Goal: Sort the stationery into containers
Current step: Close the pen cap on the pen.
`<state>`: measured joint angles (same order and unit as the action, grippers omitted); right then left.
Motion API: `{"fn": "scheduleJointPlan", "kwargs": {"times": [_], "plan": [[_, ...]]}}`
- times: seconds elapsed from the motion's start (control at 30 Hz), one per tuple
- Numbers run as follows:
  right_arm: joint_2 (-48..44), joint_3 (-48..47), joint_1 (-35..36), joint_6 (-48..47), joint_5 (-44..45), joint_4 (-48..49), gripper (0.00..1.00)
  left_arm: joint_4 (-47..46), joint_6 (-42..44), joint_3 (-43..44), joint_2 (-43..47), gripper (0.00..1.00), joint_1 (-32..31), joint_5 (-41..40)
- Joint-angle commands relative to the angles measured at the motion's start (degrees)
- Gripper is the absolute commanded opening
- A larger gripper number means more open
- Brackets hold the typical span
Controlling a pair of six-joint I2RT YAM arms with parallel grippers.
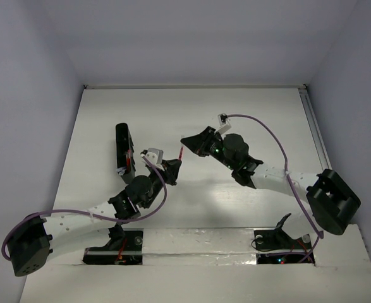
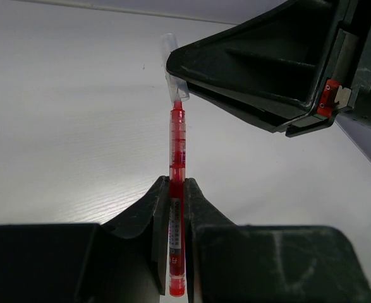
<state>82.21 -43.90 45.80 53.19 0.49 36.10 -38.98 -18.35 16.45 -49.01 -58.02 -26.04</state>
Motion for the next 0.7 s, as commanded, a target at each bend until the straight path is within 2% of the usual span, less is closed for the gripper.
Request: {"fn": "scheduleJointPlan", "kwargs": {"times": [0.0,0.33,0.67], "plan": [[-0.5,-2.2,1.6,-1.2,1.2,2.0,0.0,-2.0,-0.1,-0.3,1.1,0.0,0.4,-0.8],[-0.4,-1.3,4.6,-3.8,4.8,3.6,0.0,-1.2,-0.1,-0.5,2.5,0.0,0.4,-2.6],[0.3,-1.5,9.9,-11.0,10.0,3.0,0.0,-0.7,-0.6,-1.2,5.5,0.0,1.4,-2.2]]}}
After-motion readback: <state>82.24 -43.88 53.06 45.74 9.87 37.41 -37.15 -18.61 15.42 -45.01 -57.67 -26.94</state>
